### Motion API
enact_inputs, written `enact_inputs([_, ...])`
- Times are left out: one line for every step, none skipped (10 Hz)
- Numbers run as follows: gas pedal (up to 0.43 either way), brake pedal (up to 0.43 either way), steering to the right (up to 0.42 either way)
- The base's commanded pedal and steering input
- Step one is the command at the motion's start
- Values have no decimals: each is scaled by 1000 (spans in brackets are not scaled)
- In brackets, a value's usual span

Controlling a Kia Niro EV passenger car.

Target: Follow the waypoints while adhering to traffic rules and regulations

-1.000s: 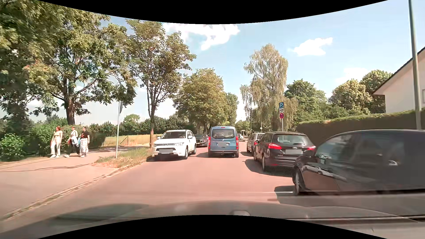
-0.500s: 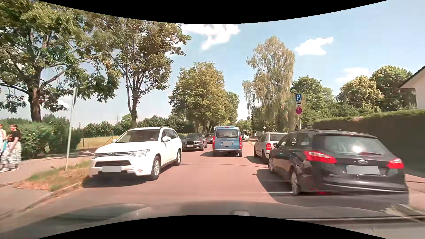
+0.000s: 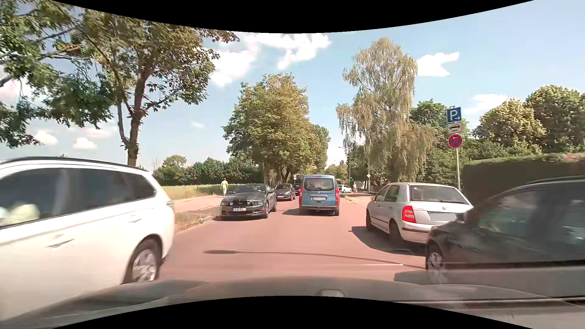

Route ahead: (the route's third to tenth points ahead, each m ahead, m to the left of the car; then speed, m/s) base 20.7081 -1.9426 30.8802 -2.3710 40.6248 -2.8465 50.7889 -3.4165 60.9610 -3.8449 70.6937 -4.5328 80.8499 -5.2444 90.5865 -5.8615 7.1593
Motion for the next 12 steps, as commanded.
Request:
enact_inputs([138,0,18])
enact_inputs([150,0,25])
enact_inputs([157,0,30])
enact_inputs([157,0,33])
enact_inputs([157,0,33])
enact_inputs([157,0,33])
enact_inputs([169,0,33])
enact_inputs([177,0,31])
enact_inputs([189,0,25])
enact_inputs([189,0,20])
enact_inputs([189,0,20])
enact_inputs([189,0,20])
